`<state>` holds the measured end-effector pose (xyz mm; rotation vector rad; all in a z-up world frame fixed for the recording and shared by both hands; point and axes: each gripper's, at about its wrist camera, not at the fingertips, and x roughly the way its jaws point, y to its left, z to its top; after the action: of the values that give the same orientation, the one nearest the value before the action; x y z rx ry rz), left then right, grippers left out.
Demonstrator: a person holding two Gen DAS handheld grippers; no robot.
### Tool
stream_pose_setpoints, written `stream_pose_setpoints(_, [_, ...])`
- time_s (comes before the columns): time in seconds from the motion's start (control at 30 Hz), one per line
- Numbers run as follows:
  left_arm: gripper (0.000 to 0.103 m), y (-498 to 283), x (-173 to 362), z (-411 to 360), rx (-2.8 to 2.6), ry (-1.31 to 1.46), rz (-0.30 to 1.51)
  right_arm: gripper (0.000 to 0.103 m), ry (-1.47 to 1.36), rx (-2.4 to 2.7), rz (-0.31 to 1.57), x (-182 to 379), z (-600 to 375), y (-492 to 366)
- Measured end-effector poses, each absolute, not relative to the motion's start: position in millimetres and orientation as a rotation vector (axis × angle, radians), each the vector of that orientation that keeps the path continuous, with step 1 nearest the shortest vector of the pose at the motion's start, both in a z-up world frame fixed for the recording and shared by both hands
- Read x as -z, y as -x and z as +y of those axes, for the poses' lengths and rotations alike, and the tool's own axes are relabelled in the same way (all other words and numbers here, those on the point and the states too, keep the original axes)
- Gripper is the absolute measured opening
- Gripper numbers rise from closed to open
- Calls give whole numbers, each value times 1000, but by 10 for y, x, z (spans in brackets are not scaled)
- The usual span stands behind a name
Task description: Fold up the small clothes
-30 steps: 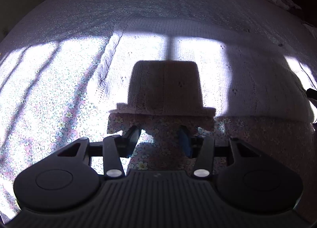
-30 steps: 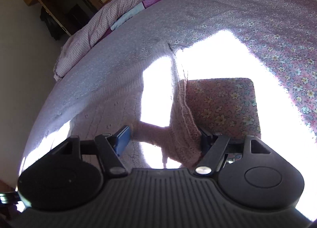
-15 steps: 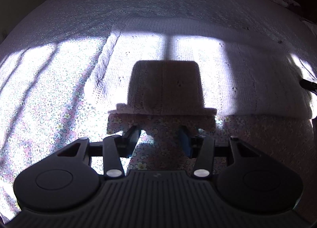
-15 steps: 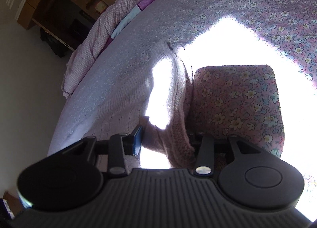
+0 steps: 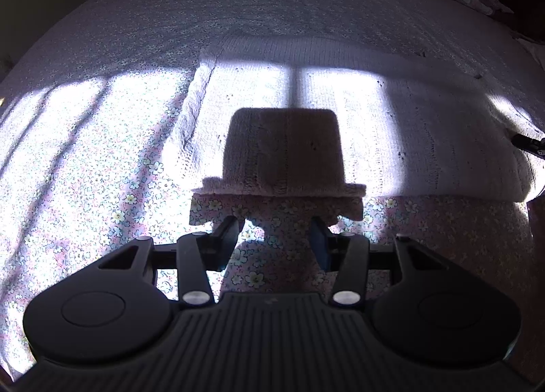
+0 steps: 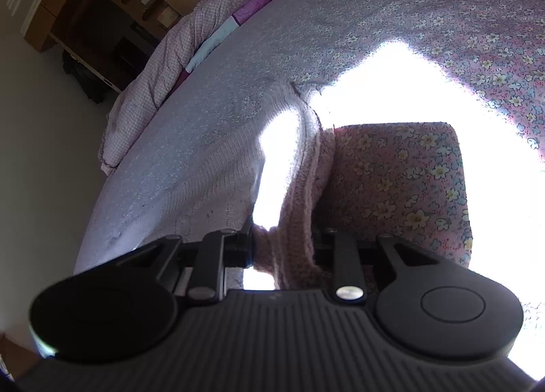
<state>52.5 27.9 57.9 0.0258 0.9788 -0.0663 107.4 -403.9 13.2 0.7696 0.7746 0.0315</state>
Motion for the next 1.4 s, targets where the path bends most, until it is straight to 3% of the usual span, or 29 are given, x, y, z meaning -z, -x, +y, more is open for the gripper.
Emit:
stream_pose_setpoints(0.97, [54, -642, -737, 774, 1, -23, 920, 27, -531, -208, 667, -963, -3285, -1342])
stream_pose_setpoints(1.4, [54, -695, -758, 1111, -35, 15, 906, 26, -465, -410, 623, -1383, -2498, -1549])
